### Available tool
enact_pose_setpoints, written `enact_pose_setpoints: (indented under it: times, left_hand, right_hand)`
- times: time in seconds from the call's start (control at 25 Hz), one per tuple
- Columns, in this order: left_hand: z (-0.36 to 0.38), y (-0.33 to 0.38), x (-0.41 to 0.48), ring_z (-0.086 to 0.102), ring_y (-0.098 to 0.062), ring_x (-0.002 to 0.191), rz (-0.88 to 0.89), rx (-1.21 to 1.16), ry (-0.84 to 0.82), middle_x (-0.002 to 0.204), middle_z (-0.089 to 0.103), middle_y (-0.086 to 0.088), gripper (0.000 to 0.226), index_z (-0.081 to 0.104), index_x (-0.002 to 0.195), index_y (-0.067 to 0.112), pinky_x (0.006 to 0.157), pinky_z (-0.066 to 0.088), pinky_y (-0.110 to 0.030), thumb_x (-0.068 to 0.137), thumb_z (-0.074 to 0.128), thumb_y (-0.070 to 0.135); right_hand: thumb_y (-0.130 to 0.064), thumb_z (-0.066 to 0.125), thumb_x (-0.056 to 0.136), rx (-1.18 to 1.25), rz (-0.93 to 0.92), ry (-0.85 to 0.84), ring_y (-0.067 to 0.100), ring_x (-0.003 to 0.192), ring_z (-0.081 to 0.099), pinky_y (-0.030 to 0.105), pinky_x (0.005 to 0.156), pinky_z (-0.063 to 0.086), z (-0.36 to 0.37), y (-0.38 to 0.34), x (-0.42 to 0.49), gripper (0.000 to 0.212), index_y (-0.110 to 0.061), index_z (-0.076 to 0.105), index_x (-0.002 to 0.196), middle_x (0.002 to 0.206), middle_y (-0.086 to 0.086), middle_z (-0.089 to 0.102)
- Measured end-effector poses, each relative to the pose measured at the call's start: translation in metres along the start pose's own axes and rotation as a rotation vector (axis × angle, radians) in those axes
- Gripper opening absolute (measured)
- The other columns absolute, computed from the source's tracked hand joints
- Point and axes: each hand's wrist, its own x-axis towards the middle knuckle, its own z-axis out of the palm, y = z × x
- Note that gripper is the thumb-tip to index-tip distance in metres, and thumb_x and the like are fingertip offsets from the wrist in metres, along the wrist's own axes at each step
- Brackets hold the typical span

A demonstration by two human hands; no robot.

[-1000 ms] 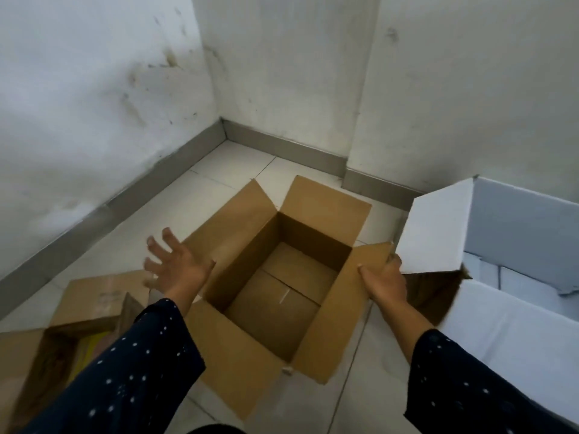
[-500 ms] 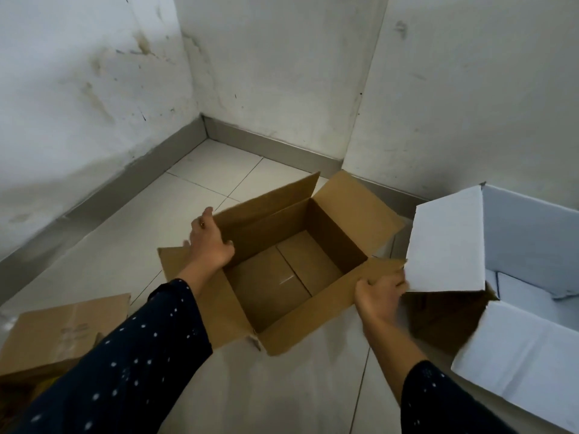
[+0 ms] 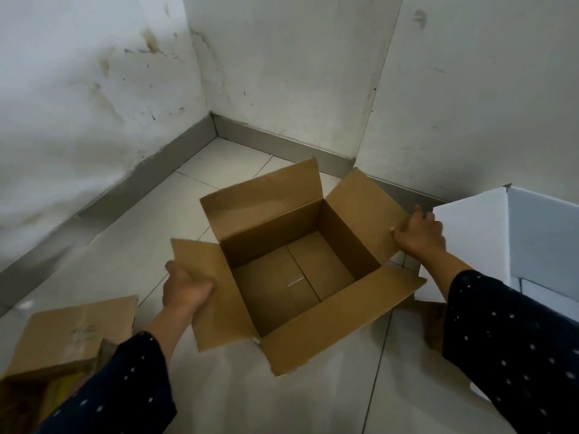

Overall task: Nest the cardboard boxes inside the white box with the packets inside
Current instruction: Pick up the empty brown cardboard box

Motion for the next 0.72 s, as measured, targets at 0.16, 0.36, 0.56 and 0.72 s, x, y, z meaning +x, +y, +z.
enact_pose_setpoints:
  times: [0.16,0.36,0.56,0.72]
  left_hand:
    - [0.016,0.058,0.004,0.060,-0.033,0.089,0.183,0.226,0.028,0.119,0.056,-0.018,0.068,0.022,0.139,0.015,0.067,0.051,-0.041,0.087,0.064,0.021]
    - [0.054,0.108,-0.005,0.061,-0.031,0.101,0.371,0.077,-0.130,0.129,0.057,-0.011,0.051,0.042,0.134,0.018,0.081,0.057,-0.044,0.087,0.062,0.011]
    - [0.073,0.092,-0.007,0.055,-0.017,0.061,0.527,0.506,-0.033,0.090,0.056,-0.005,0.044,0.039,0.134,0.018,0.048,0.045,-0.026,0.092,0.051,0.013]
    - [0.085,0.123,0.011,0.064,-0.030,0.083,0.615,0.286,0.062,0.103,0.067,-0.011,0.032,0.053,0.127,0.015,0.075,0.057,-0.042,0.096,0.047,0.013]
  right_hand:
    - [-0.026,0.056,0.094,-0.047,-0.149,0.131,0.037,0.094,0.065,0.041,0.081,0.052,-0.002,0.010,-0.026,0.033,-0.006,0.053,0.120,0.111,0.018,0.065]
    - [-0.022,0.055,0.094,-0.016,-0.107,0.103,0.025,0.076,0.063,0.033,0.070,0.052,-0.009,0.023,-0.060,0.023,-0.006,0.052,0.111,0.094,0.014,0.064]
    - [-0.024,0.051,0.096,-0.048,-0.114,0.045,0.018,0.074,0.060,0.028,0.071,0.052,0.001,0.025,-0.076,0.026,-0.010,0.050,0.118,0.093,0.009,0.063]
    - [-0.023,0.052,0.096,-0.032,-0.051,0.046,0.021,0.082,0.065,0.029,0.075,0.053,0.004,0.024,-0.077,0.029,-0.009,0.050,0.121,0.099,0.010,0.065]
